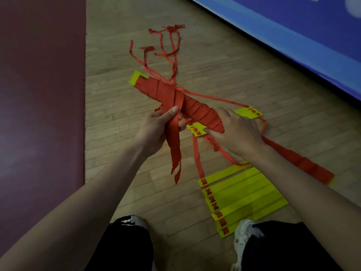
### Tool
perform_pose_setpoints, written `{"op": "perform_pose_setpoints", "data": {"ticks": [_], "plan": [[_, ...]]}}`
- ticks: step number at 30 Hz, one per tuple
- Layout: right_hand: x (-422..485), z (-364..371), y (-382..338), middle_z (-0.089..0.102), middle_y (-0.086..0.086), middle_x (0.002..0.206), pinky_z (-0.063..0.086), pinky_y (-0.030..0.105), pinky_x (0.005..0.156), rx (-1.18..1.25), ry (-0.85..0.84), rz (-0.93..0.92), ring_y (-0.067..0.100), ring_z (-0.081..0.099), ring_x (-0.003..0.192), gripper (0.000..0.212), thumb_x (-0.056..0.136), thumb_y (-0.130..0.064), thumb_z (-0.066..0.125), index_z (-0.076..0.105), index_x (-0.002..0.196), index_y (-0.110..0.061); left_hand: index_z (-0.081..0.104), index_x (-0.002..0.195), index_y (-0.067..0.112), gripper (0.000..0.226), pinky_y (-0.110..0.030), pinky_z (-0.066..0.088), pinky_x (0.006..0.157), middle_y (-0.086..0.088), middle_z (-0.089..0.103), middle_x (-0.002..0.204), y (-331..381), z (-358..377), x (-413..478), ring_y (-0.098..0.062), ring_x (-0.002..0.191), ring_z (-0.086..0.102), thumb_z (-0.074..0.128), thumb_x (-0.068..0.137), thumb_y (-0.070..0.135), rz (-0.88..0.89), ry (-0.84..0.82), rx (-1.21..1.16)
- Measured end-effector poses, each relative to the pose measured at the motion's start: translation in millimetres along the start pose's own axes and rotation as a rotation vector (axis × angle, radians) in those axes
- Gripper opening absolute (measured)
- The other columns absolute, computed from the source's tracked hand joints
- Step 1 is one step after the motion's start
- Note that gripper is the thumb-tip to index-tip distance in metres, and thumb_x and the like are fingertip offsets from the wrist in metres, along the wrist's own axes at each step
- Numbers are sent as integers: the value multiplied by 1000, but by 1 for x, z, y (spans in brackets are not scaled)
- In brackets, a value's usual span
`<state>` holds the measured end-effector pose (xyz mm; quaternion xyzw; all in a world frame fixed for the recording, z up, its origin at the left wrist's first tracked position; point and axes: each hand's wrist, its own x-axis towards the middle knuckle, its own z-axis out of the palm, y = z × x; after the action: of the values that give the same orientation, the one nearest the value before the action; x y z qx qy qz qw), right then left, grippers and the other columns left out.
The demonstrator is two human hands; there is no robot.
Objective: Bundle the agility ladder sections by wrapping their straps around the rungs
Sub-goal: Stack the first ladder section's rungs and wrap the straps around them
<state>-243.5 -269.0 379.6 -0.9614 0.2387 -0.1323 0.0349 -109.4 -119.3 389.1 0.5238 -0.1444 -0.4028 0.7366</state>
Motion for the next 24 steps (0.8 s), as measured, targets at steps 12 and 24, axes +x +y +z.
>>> {"op": "perform_pose_setpoints", "data": {"ticks": [12,24], "plan": [[3,-14,26,68,-16,94,50,24,79,613,-92,83,4,63,88,40,68,-48,80,59,100,-35,70,78,7,16,-24,56,65,-7,69,72,1,-4,-9,-15,64,66,61,86,17,-94,-130,213],[-7,-28,15,52,5,69,36,23,39,1282,-503,139,15,44,49,17,74,-31,70,68,89,-24,65,79,6,19,-24,56,61,-4,66,63,2,2,-13,-14,56,65,53,94,9,4,-148,200]]}}
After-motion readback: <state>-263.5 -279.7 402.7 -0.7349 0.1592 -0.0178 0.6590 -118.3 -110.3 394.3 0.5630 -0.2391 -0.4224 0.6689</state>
